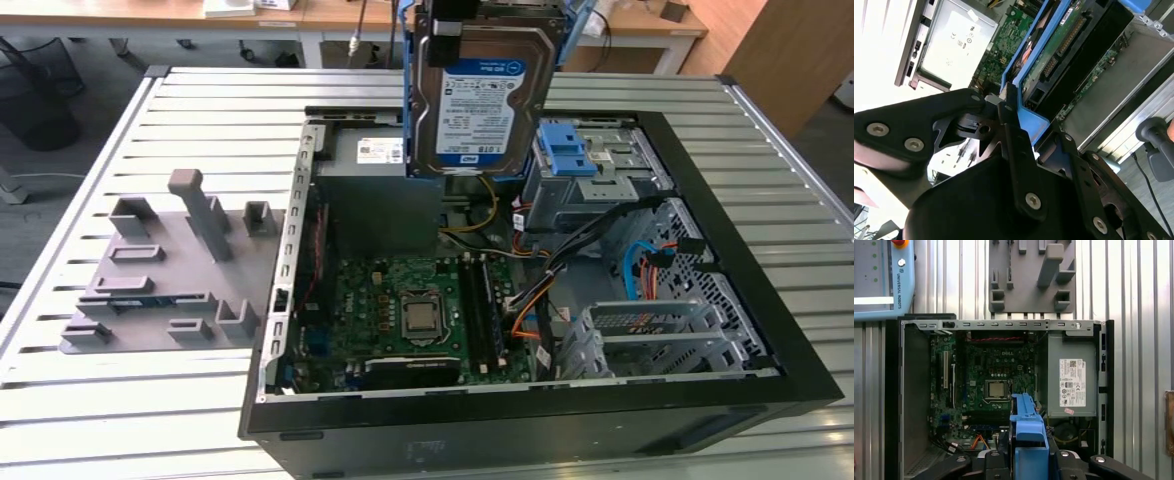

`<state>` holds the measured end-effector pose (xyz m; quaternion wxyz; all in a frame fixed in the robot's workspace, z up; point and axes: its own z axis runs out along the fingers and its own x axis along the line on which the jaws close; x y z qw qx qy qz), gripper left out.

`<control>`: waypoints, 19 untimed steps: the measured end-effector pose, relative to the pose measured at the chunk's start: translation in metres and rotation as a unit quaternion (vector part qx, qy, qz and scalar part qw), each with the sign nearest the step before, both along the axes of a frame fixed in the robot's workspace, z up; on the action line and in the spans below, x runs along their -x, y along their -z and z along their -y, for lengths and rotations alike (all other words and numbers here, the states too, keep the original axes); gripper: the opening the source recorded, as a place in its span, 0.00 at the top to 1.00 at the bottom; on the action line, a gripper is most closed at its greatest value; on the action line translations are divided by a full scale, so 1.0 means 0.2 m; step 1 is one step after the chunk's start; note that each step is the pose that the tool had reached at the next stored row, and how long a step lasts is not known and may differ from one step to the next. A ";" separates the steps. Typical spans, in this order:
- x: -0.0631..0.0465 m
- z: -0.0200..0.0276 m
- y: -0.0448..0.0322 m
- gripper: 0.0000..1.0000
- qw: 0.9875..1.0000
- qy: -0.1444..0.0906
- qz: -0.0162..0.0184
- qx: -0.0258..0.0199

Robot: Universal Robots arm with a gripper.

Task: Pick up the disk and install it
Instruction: 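Insert the disk into the insertion slot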

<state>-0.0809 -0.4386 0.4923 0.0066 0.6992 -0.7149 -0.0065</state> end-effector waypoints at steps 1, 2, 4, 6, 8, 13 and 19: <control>0.00 0.000 0.000 0.64 1.000 0.000 0.000 0.000; 0.00 0.000 0.000 0.64 1.000 0.000 0.000 0.000; 0.00 0.003 0.000 0.64 1.000 0.000 0.000 0.000; 0.00 0.007 0.000 0.64 1.000 0.000 0.000 0.000; 0.00 0.015 0.000 0.64 1.000 0.000 0.000 0.000; 0.00 0.037 0.000 0.64 1.000 0.000 0.000 0.000; 0.00 0.075 0.001 0.64 1.000 0.000 0.000 0.000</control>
